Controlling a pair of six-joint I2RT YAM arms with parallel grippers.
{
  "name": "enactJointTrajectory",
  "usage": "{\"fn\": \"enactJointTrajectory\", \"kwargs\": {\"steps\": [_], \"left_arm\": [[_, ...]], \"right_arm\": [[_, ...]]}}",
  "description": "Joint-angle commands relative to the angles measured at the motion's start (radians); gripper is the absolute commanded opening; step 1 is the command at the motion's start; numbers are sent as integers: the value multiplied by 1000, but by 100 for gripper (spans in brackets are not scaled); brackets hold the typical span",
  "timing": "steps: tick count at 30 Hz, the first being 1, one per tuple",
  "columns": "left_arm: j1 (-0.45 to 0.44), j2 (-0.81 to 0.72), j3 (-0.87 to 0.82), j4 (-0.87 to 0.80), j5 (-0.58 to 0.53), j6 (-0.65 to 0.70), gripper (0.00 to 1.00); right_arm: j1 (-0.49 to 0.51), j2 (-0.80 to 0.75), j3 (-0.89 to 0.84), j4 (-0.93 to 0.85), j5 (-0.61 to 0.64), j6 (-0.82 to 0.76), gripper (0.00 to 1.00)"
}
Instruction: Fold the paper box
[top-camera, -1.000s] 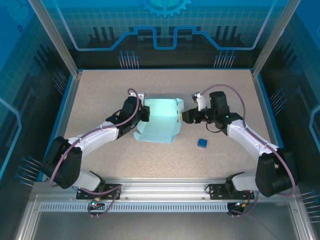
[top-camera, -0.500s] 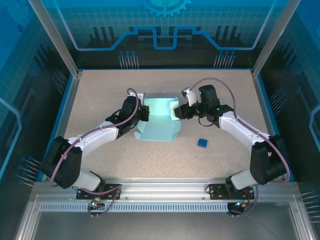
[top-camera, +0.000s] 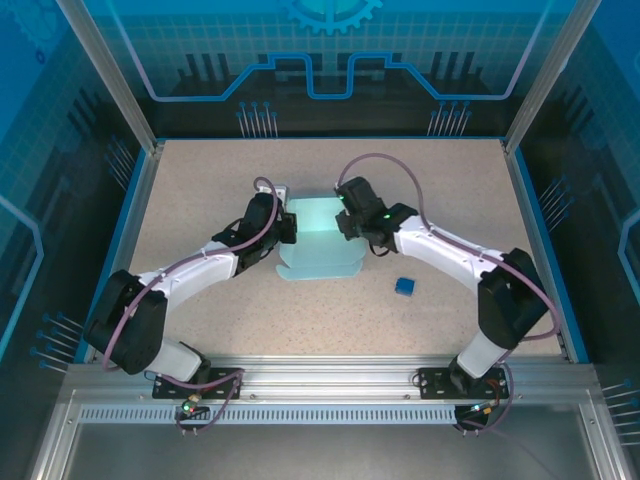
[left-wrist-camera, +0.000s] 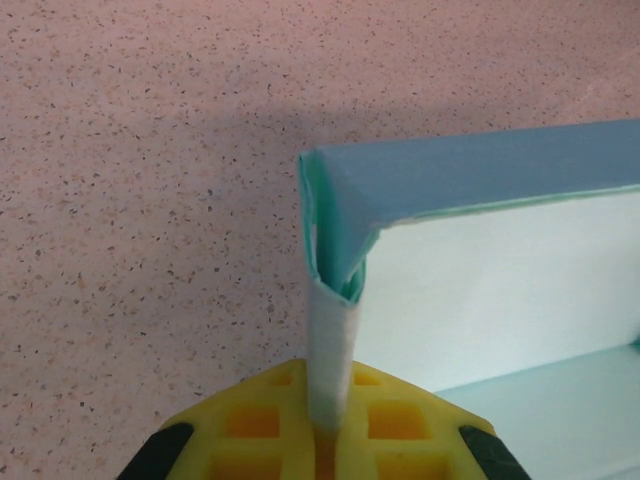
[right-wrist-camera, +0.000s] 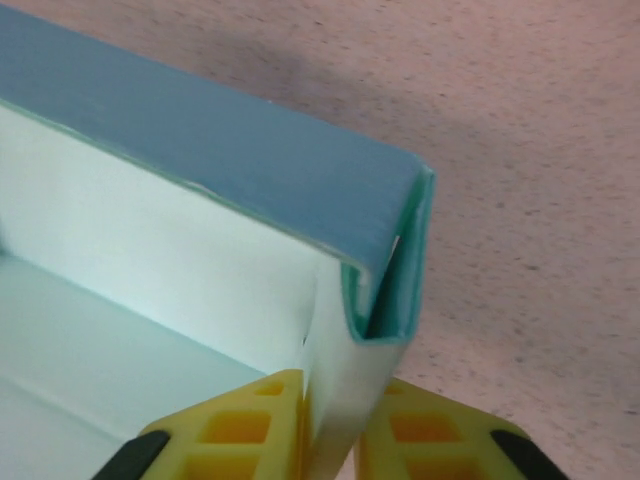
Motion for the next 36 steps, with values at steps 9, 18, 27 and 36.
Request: {"fn": "enactJointTrajectory", "kwargs": {"steps": [9,18,27,36], "left_arm": [[-14,11,24,13,43,0,0],[-14,38,28,10,13,17,0],[-11,65,34,5,-2,25,0],[-8,74,45,-36,2,45,0]], "right_arm": [[59,155,144,-259,497,136,7],[58,84,124,-211,392,77,23],[56,-48,71,-189,174,66,45],[1,-197,31,-131,-93,9,61]]}}
